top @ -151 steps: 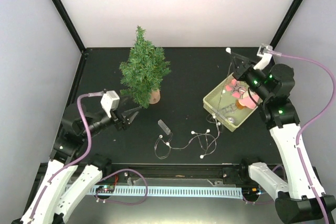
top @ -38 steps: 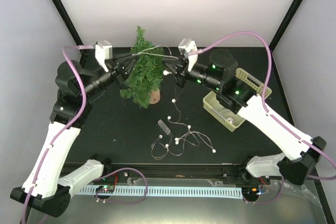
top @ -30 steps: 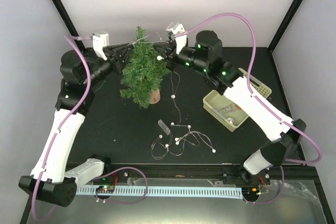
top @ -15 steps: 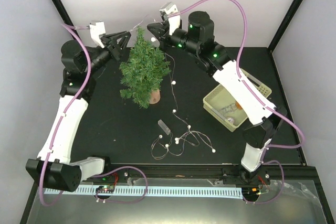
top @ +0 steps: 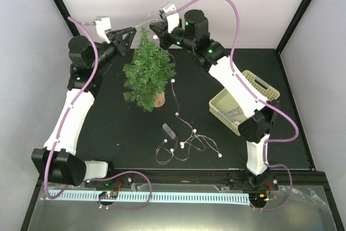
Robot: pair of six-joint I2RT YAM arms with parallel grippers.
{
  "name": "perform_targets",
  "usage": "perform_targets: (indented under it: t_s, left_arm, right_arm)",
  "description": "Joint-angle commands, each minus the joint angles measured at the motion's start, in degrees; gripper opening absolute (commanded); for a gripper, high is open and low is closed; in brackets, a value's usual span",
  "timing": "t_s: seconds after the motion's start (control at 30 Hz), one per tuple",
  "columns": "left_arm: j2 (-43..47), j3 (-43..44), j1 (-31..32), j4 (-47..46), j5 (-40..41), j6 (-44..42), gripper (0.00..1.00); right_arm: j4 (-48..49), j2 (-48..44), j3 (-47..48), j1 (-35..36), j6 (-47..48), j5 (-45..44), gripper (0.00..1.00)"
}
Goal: Decorate the small christmas tree
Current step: Wrap the decoration item around the Christmas tree.
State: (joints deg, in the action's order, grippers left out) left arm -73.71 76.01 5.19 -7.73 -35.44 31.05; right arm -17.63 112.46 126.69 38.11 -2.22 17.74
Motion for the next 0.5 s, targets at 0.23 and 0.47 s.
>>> perform_targets:
  t_s: [0.23, 0.47]
  left_arm:
    - [-2.15, 1.14, -0.47, 0.97, -1.73, 0.24, 0.17]
    - [-0.48, -0.33, -0.56, 3.42, -1.09, 0.24, 0.17]
  right_arm:
    - [-3.62, 1.03, 1.63, -0.84, 0.24, -1.41, 0.02]
    - [-8.58, -0.74, 1.47, -0.85, 1.74, 0.68, 0.02]
